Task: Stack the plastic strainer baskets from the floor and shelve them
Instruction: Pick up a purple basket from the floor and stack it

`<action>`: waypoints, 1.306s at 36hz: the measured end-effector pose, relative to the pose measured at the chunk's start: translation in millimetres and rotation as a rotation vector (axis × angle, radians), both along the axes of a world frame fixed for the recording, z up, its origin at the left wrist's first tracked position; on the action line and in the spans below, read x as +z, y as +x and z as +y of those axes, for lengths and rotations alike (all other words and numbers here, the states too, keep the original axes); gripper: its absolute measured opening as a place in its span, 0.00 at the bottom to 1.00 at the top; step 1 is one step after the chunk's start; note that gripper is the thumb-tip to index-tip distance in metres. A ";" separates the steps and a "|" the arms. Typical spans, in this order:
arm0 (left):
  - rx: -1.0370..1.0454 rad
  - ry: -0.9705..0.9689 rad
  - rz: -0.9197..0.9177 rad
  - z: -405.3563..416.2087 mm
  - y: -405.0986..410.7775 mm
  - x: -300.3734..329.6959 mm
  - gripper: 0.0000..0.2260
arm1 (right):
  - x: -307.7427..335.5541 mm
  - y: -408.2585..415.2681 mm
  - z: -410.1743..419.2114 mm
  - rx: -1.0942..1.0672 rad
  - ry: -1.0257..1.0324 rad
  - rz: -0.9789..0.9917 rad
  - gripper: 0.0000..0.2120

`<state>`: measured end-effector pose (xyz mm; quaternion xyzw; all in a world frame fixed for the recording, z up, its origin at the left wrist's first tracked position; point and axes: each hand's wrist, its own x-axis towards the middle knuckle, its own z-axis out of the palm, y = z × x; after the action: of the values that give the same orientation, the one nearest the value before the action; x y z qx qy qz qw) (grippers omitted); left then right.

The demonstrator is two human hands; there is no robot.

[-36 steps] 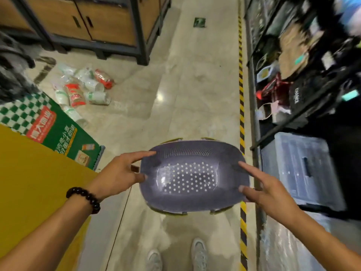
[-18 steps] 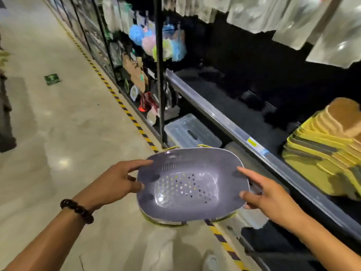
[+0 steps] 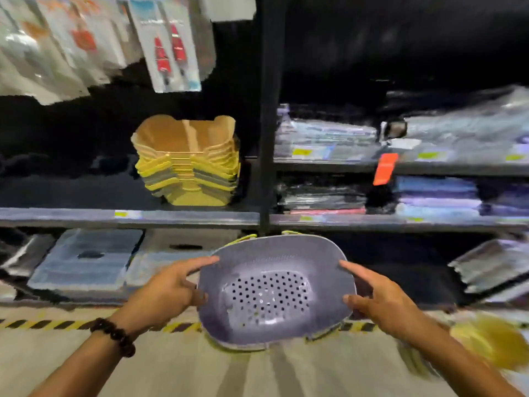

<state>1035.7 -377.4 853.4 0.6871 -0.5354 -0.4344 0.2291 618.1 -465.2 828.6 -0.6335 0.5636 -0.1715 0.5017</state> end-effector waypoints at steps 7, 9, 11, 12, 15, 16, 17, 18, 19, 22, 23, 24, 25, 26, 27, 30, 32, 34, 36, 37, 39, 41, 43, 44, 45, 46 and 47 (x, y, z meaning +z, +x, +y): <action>-0.280 -0.032 -0.078 -60.6 -201.5 -2.8 0.37 | -4.3 -210.7 52.8 -0.242 -0.072 -0.051 0.33; -0.350 -0.043 -0.096 -73.6 -259.2 -2.4 0.38 | 2.2 -264.7 68.8 -0.288 -0.114 -0.010 0.35; -0.424 -0.039 -0.095 -85.4 -317.0 -0.9 0.38 | 9.9 -315.5 85.5 -0.371 -0.106 -0.020 0.33; -0.465 -0.029 -0.097 -91.2 -344.9 -0.4 0.37 | 13.5 -340.8 93.9 -0.406 -0.098 -0.025 0.32; -0.572 -0.001 -0.085 -106.7 -426.1 0.0 0.35 | 19.8 -412.5 116.6 -0.496 -0.092 -0.013 0.31; -0.602 -0.003 -0.085 -111.2 -452.1 -0.1 0.35 | 20.9 -434.1 123.5 -0.527 -0.082 0.001 0.32; -0.625 -0.009 -0.083 -116.0 -476.8 -0.3 0.35 | 21.2 -453.9 130.0 -0.556 -0.072 0.016 0.33; -0.643 -0.016 -0.075 -120.7 -500.9 -0.6 0.35 | 20.9 -472.5 136.5 -0.588 -0.066 0.027 0.33; -0.660 -0.019 -0.065 -124.9 -523.8 -1.0 0.35 | 19.6 -489.8 142.6 -0.618 -0.067 0.031 0.33; -0.738 -0.013 -0.063 -137.0 -585.4 -0.2 0.35 | 13.2 -534.3 157.8 -0.703 -0.076 0.030 0.34; -0.770 -0.013 -0.073 -142.2 -604.0 -0.3 0.35 | 10.1 -547.5 161.6 -0.726 -0.072 0.034 0.35; -0.799 -0.012 -0.083 -147.6 -621.3 -0.1 0.35 | 6.5 -560.3 164.4 -0.742 -0.063 0.042 0.35; -0.824 -0.012 -0.089 -153.4 -638.0 -0.5 0.35 | 2.4 -572.8 166.1 -0.756 -0.054 0.044 0.36; -0.847 -0.012 -0.095 -159.3 -653.7 -1.3 0.35 | -1.5 -584.6 166.4 -0.773 -0.045 0.044 0.36; -0.868 -0.007 -0.100 -165.5 -668.7 -2.5 0.35 | -5.2 -595.7 165.7 -0.788 -0.043 0.051 0.36; -0.904 0.034 -0.099 -185.8 -709.1 -9.3 0.35 | -13.5 -625.6 156.2 -0.807 -0.031 0.071 0.37; -0.905 0.055 -0.094 -203.6 -731.5 -18.4 0.35 | -17.6 -644.8 143.5 -0.812 -0.016 0.060 0.37; -0.906 0.075 -0.077 -224.3 -751.1 -29.4 0.36 | -20.8 -664.3 124.4 -0.814 -0.011 0.059 0.38; -0.915 0.083 -0.062 -246.5 -769.3 -38.7 0.35 | -22.9 -684.4 100.5 -0.808 -0.002 0.075 0.38; -0.916 0.085 -0.049 -257.9 -777.6 -43.1 0.35 | -23.5 -694.5 87.5 -0.803 0.010 0.081 0.37; -0.893 0.090 -0.021 -279.1 -792.4 -51.0 0.34 | -23.6 -715.2 60.3 -0.798 0.042 0.100 0.34; -0.858 0.082 0.005 -298.3 -805.0 -57.9 0.34 | -22.8 -733.4 32.5 -0.781 0.055 0.115 0.34; -0.836 0.069 0.021 -315.0 -819.0 -62.0 0.34 | -22.0 -751.4 5.1 -0.760 0.047 0.113 0.34; -0.833 0.058 0.012 -323.1 -826.2 -63.2 0.34 | -22.4 -760.4 -8.0 -0.746 0.051 0.120 0.34; -0.830 0.045 0.000 -330.9 -834.0 -64.2 0.34 | -23.3 -768.8 -20.4 -0.729 0.057 0.136 0.33; -0.812 0.054 -0.002 -337.4 -841.0 -65.0 0.33 | -24.5 -776.8 -31.5 -0.712 0.065 0.153 0.33; -0.776 0.083 0.006 -343.1 -847.2 -64.9 0.32 | -25.6 -784.0 -42.5 -0.696 0.073 0.163 0.33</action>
<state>188.6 -720.5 788.4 0.4409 -0.7369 -0.5120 0.0213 -165.8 -507.7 803.0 -0.3966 0.7895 -0.2607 0.3891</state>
